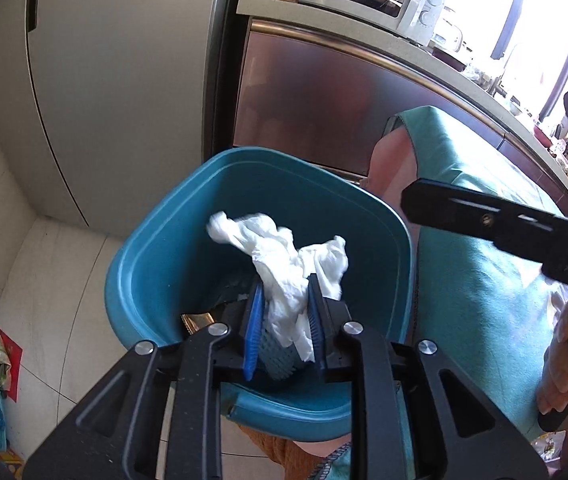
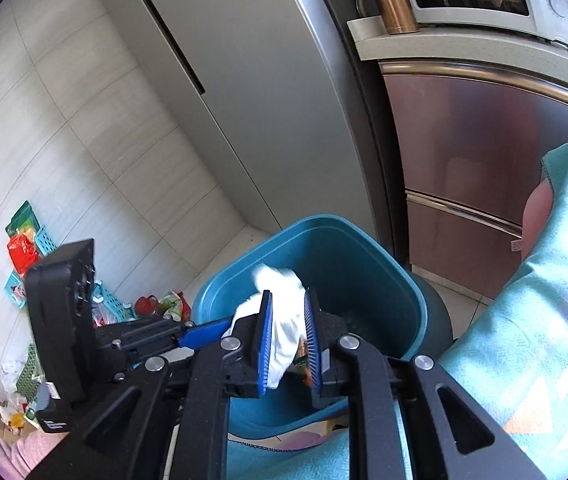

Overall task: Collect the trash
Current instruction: 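Lower the tissue and orange peel with both tools into the teal bin, then open both tools to drop the tissue and orange peel into the bin, then move both open tools back over the table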

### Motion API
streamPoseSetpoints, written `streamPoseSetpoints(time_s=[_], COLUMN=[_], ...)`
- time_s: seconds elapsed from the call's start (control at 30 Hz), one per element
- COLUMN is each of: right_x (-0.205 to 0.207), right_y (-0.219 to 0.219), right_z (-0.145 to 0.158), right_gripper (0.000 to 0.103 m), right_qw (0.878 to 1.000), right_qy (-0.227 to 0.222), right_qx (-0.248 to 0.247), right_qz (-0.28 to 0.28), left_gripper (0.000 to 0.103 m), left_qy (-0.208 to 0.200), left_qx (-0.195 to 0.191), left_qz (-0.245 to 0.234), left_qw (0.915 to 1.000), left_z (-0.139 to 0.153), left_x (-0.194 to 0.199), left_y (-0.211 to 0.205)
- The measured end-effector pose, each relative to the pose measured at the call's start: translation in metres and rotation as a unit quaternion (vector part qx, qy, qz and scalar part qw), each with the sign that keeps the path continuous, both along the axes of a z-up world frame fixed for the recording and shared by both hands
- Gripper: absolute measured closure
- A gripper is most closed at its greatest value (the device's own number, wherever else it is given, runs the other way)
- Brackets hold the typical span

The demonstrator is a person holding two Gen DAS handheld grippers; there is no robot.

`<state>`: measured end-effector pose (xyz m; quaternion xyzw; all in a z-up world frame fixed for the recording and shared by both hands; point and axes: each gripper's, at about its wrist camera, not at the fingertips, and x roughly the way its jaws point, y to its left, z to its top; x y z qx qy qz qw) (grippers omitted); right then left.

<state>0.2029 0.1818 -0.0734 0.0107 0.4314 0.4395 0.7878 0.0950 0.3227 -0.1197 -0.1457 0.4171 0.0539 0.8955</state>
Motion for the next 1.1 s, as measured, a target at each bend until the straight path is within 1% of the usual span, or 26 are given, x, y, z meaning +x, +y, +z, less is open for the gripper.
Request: streamPoseSetpoints(time_s=[0.13,0.3,0.43,0.53,0.6,0.73,0.8,0.83,0.93,1.1], right_x=[-0.001,-0.005,-0.010,-0.015,-0.021,-0.034,-0.041,-0.045,-0.057,-0.073], right_y=[-0.008,-0.022,-0.033,-0.043,-0.051,-0.073,-0.087,-0.096,-0.127,-0.187], right_z=[0.003,0.007,0.012,0.017,0.022,0.032,0.036,0.038,0.043,0.051], right_gripper=[0.087,0.087,0.084,0.083,0.082,0.075,0.074,0.073,0.067,0.065], right_qw=[1.000,1.000,1.000,1.000,0.999,0.999,0.998,0.998,0.996,0.990], right_qy=[-0.003,-0.004,-0.005,-0.006,-0.011,-0.027,-0.033,-0.036,-0.049,-0.071], right_qx=[0.004,0.011,0.020,0.029,0.035,0.046,0.051,0.052,0.056,0.044], right_qz=[-0.004,-0.006,-0.007,-0.008,-0.008,-0.014,-0.023,-0.028,-0.053,-0.114], left_gripper=[0.080,0.077,0.075,0.075,0.073,0.067,0.062,0.061,0.059,0.056], left_qy=[0.006,0.004,-0.005,-0.016,-0.027,-0.062,-0.078,-0.086,-0.105,-0.123], left_qx=[-0.007,-0.008,-0.007,-0.001,0.001,-0.003,-0.008,-0.010,-0.016,-0.027], left_qz=[0.000,0.003,0.003,-0.001,-0.007,-0.032,-0.050,-0.060,-0.093,-0.165], left_qw=[1.0000,1.0000,1.0000,0.9999,0.9996,0.9976,0.9957,0.9945,0.9900,0.9781], left_z=[-0.010,-0.013,-0.008,0.001,0.008,0.030,0.040,0.045,0.057,0.070], left_x=[0.005,0.006,0.002,-0.004,-0.008,-0.018,-0.023,-0.024,-0.028,-0.025], left_y=[-0.002,-0.003,-0.006,-0.011,-0.016,-0.033,-0.044,-0.052,-0.075,-0.133])
